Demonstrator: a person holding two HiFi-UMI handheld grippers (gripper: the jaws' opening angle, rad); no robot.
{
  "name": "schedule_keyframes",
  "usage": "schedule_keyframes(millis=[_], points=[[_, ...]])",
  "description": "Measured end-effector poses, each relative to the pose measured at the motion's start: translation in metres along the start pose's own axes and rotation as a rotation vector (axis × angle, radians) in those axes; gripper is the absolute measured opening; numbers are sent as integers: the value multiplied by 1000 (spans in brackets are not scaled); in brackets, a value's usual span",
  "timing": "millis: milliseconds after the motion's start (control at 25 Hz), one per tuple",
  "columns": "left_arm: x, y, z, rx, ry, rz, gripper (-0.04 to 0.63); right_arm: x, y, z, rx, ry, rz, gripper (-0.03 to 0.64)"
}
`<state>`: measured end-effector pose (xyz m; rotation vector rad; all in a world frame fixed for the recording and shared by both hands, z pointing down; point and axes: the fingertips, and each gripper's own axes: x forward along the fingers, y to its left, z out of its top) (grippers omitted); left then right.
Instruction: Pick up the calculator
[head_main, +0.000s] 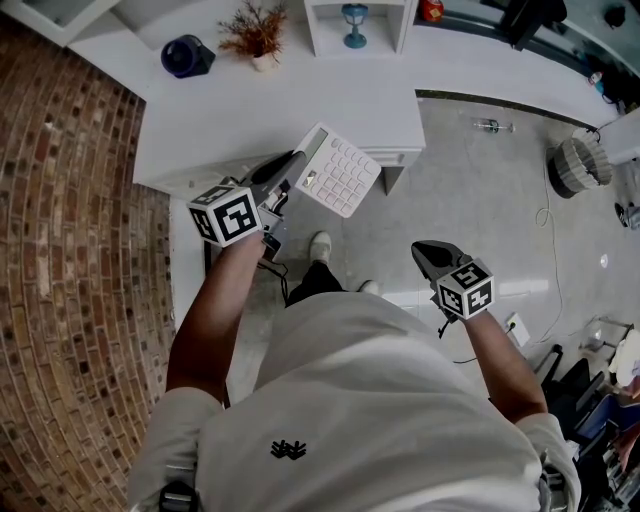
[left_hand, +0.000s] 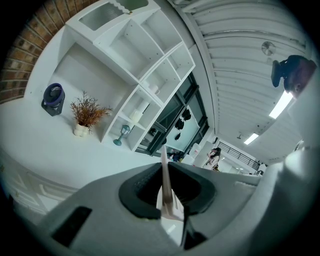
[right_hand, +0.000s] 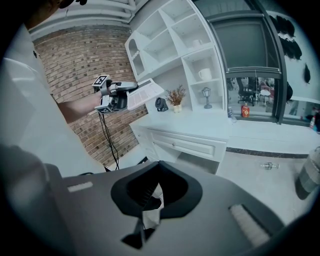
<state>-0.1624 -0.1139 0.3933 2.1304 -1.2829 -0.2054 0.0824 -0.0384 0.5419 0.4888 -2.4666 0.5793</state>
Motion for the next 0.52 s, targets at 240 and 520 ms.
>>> schedule_keyframes(millis=[240,520], points=[[9,6,3,-4,6,-3,51,6,-5,2,3,7,5,11],[22,18,9,-11,12,-6,51,13,-17,10,6,9,-3,11]])
